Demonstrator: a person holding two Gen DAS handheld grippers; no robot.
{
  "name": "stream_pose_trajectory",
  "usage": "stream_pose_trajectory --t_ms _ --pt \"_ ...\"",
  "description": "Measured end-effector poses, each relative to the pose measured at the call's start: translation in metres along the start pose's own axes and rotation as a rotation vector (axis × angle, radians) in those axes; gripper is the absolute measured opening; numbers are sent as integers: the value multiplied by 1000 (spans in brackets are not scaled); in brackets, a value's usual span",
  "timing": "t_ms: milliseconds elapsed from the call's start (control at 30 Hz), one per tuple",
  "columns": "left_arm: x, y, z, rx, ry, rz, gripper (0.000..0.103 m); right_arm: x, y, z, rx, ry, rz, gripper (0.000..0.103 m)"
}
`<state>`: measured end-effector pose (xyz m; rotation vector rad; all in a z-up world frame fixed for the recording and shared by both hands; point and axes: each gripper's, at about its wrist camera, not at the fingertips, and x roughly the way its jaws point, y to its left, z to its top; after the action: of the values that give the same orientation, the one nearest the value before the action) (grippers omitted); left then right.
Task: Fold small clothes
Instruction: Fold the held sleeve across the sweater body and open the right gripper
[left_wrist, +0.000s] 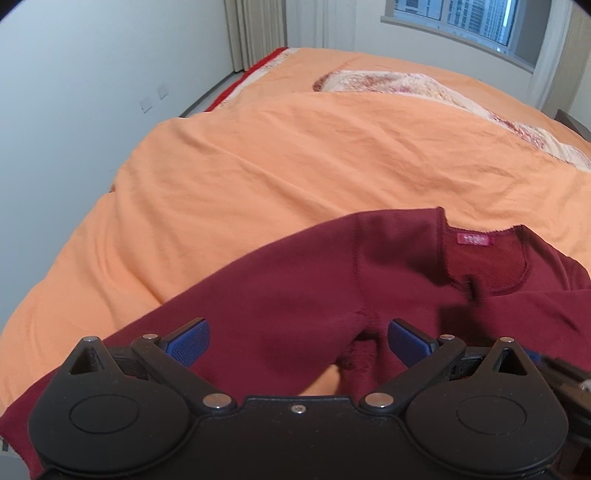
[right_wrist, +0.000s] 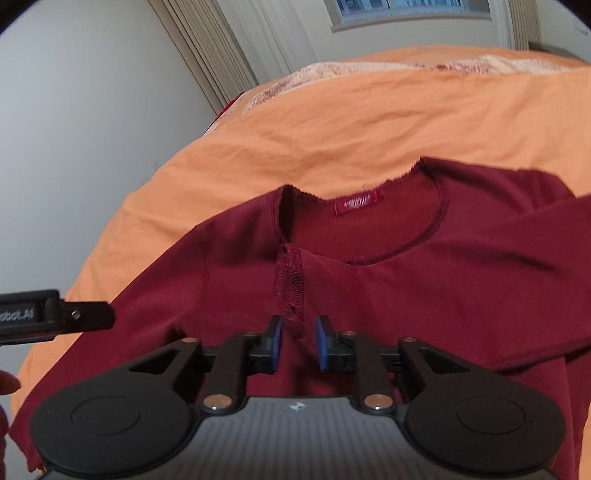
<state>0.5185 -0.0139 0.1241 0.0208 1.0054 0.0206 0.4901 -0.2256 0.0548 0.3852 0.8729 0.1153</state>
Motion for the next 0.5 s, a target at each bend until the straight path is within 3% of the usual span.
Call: stream_pose_trajectory --t_ms 33,133,333,500 --pt "2 -5 0 9 0 -5 102 -4 -4 -1 4 1 4 44" --pt "8 -23 -1 26 3 -27 102 -22 -23 -4 17 -15 -3 66" --pt "32 -69 -10 62 30 -96 102 -71 -93 -6 71 -65 -182 85" --pt "63 -108 -19 96 89 -71 102 -104 -167 -5 138 -88 -387 94"
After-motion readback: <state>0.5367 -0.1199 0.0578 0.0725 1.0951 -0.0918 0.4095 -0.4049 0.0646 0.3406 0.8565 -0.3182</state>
